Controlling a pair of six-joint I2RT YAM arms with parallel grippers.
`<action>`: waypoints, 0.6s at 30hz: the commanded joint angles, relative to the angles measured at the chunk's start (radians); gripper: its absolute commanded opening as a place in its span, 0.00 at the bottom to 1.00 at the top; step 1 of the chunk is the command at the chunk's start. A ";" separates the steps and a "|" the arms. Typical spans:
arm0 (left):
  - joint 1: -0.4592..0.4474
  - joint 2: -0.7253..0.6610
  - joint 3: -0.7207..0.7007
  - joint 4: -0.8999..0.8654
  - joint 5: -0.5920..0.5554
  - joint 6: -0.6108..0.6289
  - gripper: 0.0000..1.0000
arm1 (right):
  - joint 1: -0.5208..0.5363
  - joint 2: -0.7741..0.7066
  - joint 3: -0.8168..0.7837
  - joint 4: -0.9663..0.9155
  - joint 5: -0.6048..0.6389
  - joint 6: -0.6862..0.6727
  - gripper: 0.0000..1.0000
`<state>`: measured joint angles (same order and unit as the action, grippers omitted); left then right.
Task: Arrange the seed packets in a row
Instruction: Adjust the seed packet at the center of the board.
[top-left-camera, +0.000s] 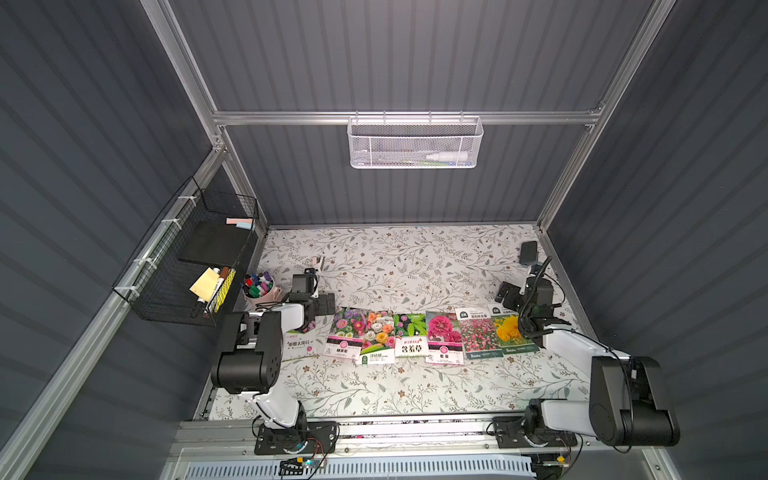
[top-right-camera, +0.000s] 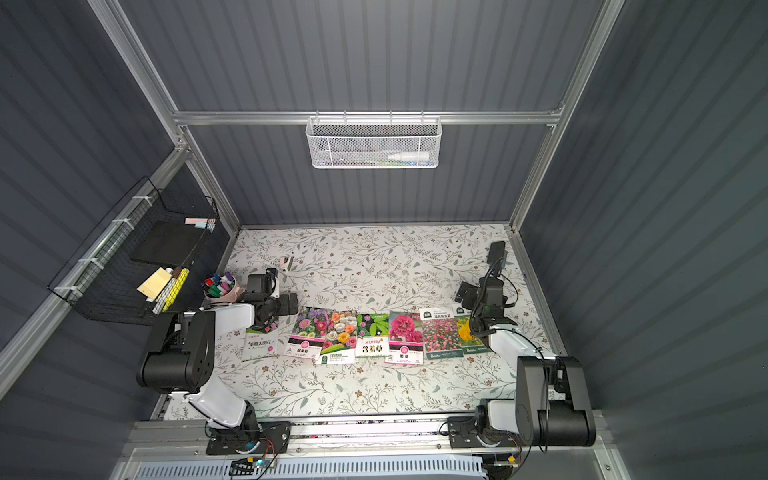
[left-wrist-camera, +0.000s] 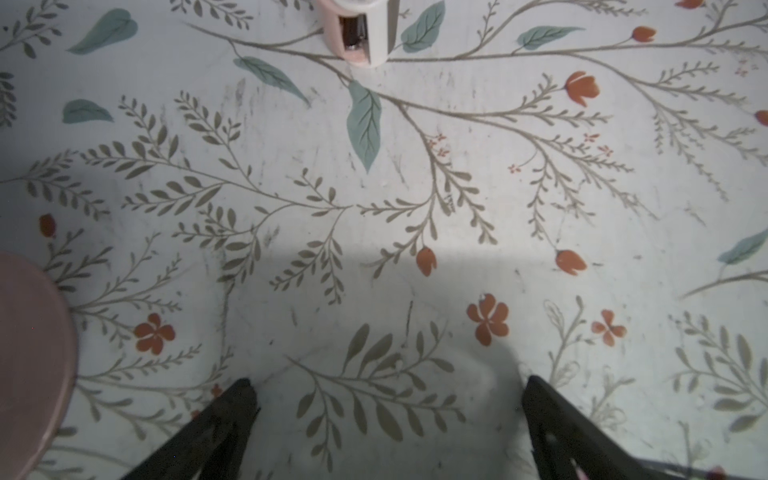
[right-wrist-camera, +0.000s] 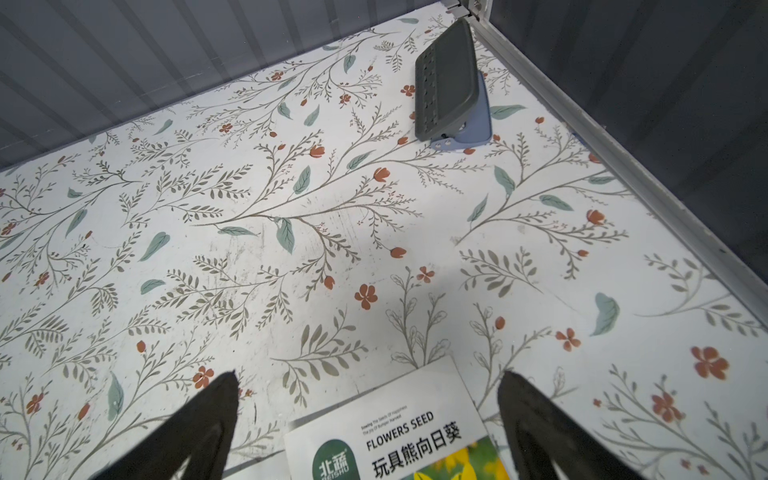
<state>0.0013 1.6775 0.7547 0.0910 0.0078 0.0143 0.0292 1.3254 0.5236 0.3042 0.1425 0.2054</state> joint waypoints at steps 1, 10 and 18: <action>0.017 0.014 -0.013 -0.234 0.000 -0.025 1.00 | 0.003 0.005 0.010 0.015 -0.001 -0.008 0.99; 0.025 -0.009 -0.005 -0.408 -0.003 -0.047 1.00 | 0.004 0.006 0.012 0.016 0.005 -0.008 0.99; 0.025 -0.032 -0.015 -0.490 -0.006 -0.066 0.99 | 0.003 0.009 0.008 0.027 0.004 -0.004 0.99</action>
<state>0.0170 1.6127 0.7933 -0.2039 0.0025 -0.0269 0.0292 1.3304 0.5236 0.3080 0.1429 0.2058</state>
